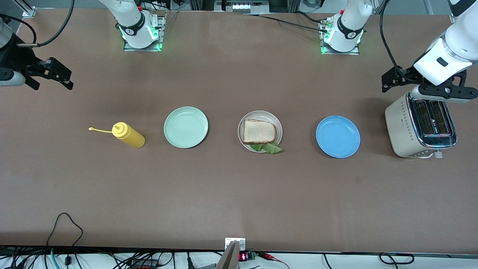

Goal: Make sandwich in beige plate with both arms

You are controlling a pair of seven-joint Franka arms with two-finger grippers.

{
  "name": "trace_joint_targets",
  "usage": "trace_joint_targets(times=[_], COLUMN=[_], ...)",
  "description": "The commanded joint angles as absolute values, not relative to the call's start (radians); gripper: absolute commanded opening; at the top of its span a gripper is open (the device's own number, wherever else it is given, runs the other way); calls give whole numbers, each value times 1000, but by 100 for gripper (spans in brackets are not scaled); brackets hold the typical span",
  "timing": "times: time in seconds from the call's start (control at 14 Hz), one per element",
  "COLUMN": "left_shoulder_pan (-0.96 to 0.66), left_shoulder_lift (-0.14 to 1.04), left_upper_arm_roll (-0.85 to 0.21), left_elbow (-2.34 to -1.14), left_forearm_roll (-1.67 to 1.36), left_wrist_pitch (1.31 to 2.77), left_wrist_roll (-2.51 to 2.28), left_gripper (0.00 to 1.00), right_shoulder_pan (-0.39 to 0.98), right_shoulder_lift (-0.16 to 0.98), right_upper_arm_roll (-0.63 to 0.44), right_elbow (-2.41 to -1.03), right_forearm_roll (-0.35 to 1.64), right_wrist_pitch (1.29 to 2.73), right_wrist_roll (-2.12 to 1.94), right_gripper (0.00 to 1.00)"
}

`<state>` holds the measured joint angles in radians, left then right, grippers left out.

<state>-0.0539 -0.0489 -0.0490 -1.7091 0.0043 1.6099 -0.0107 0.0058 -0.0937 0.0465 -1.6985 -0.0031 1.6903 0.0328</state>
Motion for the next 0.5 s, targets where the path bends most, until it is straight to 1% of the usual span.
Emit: trace_joint_targets(times=[0.0,0.43], left_shoulder_pan=[-57,-49], left_shoulder_lift=[-57,-57], left_upper_arm_roll=[-51,-48], left_elbow=[-1717,-1717], left_forearm_roll=[5,3], left_wrist_pitch=[1605,1603], left_wrist_roll=[-12,24], left_gripper=[100,100], right_shoulder_pan=[-3,-3], right_shoulder_lift=[-100,-100], right_upper_arm_roll=[54,54], right_elbow=[-1690,-1690], right_forearm_roll=[0,0], right_wrist_pitch=[1674,1674], right_wrist_roll=[20,20], right_gripper=[100,100])
